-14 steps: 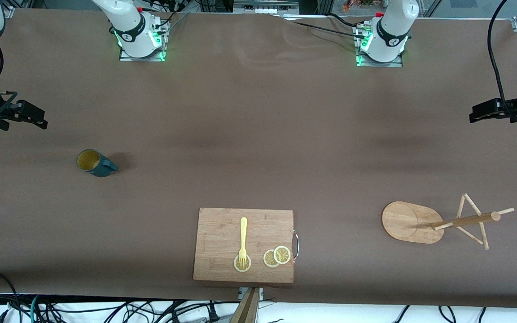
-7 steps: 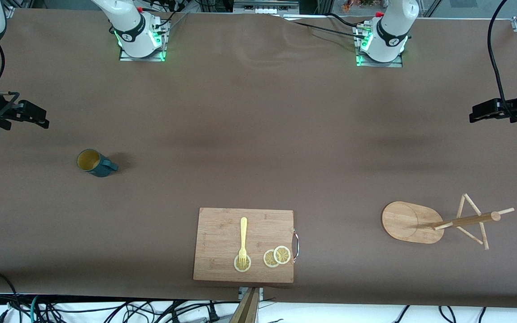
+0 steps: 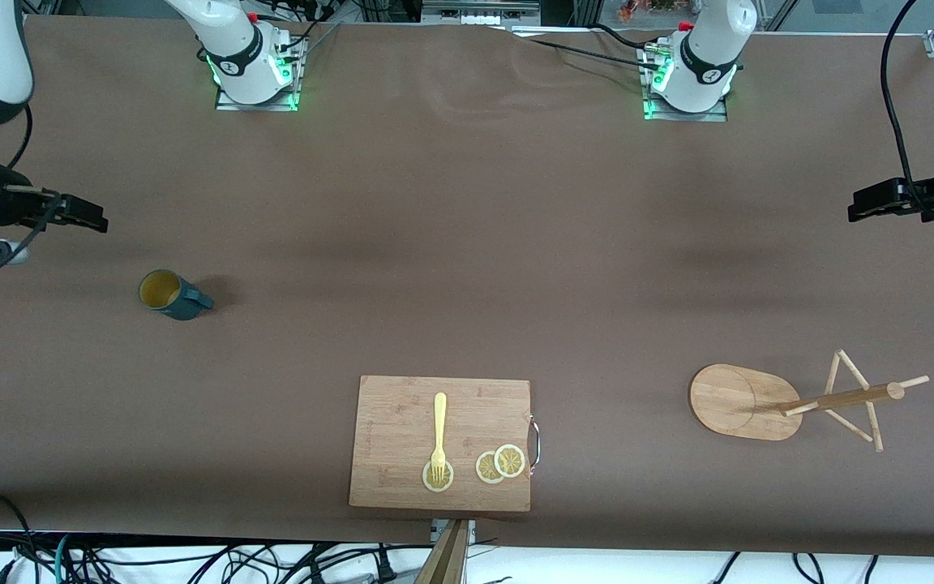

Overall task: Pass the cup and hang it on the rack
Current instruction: 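Reach the right gripper down to the teal mug and grasp it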

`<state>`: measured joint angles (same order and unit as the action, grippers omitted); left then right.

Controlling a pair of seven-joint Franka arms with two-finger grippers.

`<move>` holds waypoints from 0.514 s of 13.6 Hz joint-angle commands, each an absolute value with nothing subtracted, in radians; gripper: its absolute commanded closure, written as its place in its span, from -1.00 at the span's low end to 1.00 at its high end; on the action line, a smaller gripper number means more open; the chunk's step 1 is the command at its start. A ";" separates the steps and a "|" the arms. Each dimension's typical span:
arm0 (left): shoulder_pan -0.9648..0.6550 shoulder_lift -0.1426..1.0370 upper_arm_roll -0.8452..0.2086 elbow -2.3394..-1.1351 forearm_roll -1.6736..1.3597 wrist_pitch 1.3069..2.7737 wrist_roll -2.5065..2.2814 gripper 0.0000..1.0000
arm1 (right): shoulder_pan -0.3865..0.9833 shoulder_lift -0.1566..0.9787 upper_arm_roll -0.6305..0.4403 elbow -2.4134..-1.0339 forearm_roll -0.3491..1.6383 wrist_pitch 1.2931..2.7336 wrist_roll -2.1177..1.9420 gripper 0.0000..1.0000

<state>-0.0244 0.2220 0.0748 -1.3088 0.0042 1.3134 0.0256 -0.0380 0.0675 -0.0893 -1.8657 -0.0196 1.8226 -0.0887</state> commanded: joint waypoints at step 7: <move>-0.015 0.244 0.064 -1.278 -0.011 1.305 0.021 -1.00 | -0.041 0.104 -0.196 -2.296 0.110 2.576 -0.247 -1.00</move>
<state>-0.0244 0.2316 0.0723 -1.3087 0.0041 1.3135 0.0256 -0.0411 0.0930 -0.2065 -2.2748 0.0829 2.5498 -0.2261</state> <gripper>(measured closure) 0.000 0.000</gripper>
